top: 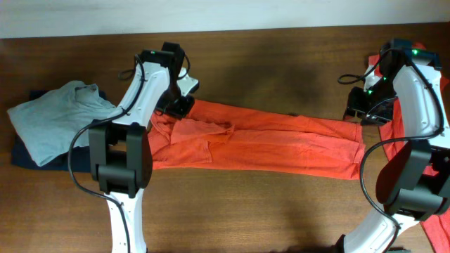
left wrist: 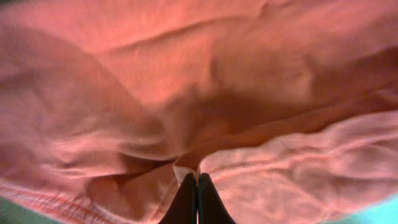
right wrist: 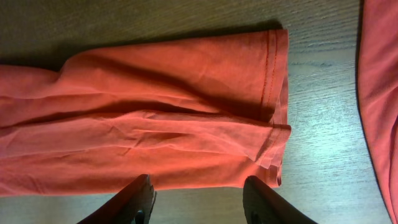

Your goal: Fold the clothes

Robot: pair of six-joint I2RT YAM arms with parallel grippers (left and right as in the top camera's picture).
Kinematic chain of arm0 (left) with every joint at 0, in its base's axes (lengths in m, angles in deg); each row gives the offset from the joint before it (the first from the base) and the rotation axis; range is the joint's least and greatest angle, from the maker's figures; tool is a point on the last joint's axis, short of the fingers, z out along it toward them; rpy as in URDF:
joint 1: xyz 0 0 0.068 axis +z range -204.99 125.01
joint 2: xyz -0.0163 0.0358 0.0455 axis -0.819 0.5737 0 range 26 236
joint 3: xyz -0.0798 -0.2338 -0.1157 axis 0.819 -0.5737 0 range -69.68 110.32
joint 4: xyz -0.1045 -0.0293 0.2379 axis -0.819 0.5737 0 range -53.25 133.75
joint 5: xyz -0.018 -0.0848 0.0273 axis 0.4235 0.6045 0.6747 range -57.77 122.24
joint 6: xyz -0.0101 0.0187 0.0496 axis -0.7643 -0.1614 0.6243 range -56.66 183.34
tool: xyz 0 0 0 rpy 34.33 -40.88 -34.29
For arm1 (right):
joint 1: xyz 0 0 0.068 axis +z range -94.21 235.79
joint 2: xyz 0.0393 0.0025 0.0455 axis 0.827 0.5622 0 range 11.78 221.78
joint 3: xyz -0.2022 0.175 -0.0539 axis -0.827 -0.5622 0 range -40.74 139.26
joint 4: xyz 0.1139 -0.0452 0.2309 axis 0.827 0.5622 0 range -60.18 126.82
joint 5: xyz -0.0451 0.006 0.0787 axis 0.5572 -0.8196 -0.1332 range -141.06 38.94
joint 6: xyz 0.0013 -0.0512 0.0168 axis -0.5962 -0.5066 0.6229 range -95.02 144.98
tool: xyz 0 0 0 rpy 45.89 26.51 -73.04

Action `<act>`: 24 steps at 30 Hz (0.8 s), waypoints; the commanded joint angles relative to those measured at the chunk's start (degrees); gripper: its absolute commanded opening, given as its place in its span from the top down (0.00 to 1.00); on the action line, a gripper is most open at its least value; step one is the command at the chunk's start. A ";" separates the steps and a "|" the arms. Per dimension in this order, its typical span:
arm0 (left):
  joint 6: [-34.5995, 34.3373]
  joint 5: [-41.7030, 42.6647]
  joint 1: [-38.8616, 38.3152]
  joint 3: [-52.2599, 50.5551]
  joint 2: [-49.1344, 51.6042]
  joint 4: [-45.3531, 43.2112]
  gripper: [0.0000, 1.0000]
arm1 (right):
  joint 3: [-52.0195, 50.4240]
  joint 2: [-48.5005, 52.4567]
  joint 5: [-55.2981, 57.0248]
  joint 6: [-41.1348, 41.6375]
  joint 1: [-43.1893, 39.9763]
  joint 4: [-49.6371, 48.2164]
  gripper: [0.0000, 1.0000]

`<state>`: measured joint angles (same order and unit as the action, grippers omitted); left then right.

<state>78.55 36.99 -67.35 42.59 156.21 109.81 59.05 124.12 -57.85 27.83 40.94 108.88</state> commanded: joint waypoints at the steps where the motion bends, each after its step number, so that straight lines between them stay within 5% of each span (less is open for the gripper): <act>1: -0.13 5.01 -0.35 5.84 0.37 0.46 1.00 | -0.24 -0.96 -0.11 -0.09 0.17 0.17 0.48; 24: 4.68 5.57 -7.91 6.82 0.96 -8.07 1.00 | -0.24 -0.96 -0.11 -0.09 0.17 -0.04 0.48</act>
<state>81.71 41.51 -75.31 48.73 156.19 102.53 59.05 124.12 -57.85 27.77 40.94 108.86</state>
